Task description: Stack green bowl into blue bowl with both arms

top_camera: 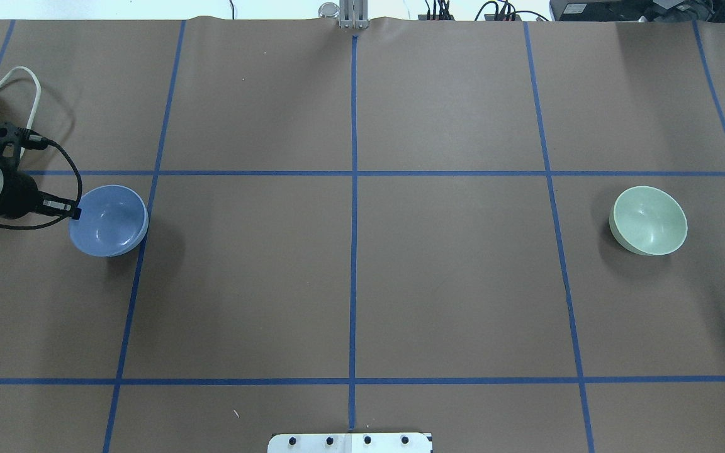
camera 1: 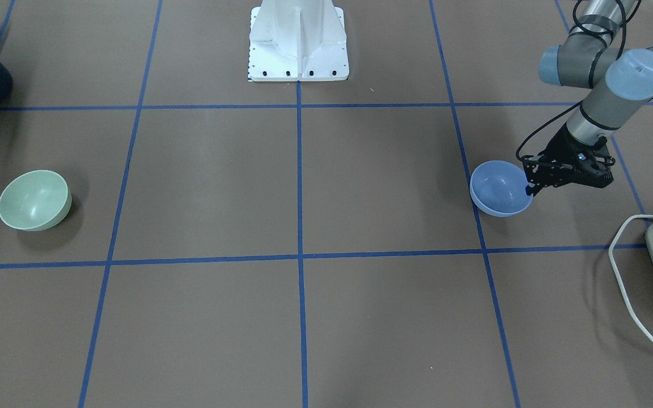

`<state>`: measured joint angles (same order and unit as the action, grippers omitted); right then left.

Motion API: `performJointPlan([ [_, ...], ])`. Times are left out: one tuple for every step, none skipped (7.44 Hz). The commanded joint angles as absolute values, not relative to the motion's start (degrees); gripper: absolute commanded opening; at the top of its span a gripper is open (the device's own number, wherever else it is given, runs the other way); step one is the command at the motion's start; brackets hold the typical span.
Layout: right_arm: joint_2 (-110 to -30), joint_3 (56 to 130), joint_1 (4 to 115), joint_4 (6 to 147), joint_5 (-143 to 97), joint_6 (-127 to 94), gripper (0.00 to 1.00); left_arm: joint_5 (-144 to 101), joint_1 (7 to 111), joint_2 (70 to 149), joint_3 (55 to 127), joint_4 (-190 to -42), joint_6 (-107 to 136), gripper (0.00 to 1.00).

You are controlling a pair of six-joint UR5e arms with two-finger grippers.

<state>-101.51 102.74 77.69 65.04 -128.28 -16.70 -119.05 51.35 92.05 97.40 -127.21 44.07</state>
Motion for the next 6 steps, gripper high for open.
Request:
performJointPlan([
  [-101.51, 102.74, 77.70, 65.04, -128.32, -16.61, 1.00, -119.27, 51.33, 97.34, 100.88, -118.55, 44.91, 0.00],
  [-101.51, 102.74, 77.70, 64.95, -128.41, -16.26, 1.00, -119.09, 51.33, 102.78, 103.68, -108.99, 45.52, 0.00],
  [-101.43, 102.74, 77.70, 64.95, -128.41, -16.17, 1.00, -118.57, 49.07, 109.27, 104.23, -102.63, 50.92, 0.00],
  [-101.43, 102.74, 77.70, 64.95, -128.50, -16.17, 1.00, -117.43, 43.13, 115.17, 103.63, -98.83, 56.46, 0.00],
  [-101.34, 102.74, 77.70, 64.95, -128.50, -16.17, 1.00, -112.11, 37.67, 121.49, 102.40, -94.87, 62.26, 0.00],
  [-101.42, 102.57, 77.70, 64.08, -128.50, -16.43, 1.00, -110.32, 33.79, 126.95, 99.52, -92.83, 66.40, 0.00],
])
